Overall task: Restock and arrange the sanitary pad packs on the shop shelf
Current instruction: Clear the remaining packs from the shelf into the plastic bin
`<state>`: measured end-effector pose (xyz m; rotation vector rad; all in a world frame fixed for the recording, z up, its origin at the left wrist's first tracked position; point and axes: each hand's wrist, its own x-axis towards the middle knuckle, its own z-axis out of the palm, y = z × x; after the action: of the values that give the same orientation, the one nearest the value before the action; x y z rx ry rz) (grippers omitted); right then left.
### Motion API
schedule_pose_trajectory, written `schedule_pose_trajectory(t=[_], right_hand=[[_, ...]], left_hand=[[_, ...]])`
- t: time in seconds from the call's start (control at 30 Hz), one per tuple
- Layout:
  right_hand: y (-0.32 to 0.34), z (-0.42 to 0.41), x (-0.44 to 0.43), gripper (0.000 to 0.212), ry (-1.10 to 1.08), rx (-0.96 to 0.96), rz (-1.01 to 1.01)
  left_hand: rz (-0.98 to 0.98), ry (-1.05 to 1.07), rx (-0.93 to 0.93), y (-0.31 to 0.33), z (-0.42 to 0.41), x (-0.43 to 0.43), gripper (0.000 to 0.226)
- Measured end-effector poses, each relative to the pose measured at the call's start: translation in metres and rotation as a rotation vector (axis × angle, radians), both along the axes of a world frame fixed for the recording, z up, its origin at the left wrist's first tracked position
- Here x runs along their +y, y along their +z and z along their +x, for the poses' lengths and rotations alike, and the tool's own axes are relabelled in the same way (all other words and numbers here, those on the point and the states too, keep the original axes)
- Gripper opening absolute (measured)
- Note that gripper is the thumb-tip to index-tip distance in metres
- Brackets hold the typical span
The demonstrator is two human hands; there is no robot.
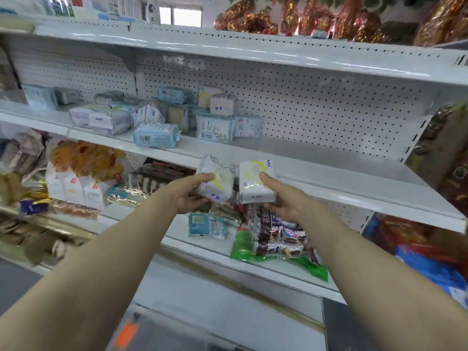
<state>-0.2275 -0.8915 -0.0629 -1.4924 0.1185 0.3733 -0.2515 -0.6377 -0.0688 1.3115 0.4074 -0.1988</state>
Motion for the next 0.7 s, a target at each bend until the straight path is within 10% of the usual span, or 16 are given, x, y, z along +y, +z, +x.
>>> schedule_pose_trajectory(t=[0.3, 0.53, 0.7], right_hand=[[-0.079, -0.040, 0.025, 0.026, -0.008, 0.213, 0.010], [-0.158, -0.040, 0.074, 0.077, -0.042, 0.411, -0.052], [-0.217, -0.049, 0.126, 0.052, -0.128, 0.534, -0.033]], left_hand=[[-0.148, -0.071, 0.184, -0.090, -0.022, 0.027, 0.026], [-0.145, -0.082, 0.390, -0.169, -0.016, 0.081, 0.017], [-0.173, -0.052, 0.530, -0.232, -0.014, 0.143, 0.026]])
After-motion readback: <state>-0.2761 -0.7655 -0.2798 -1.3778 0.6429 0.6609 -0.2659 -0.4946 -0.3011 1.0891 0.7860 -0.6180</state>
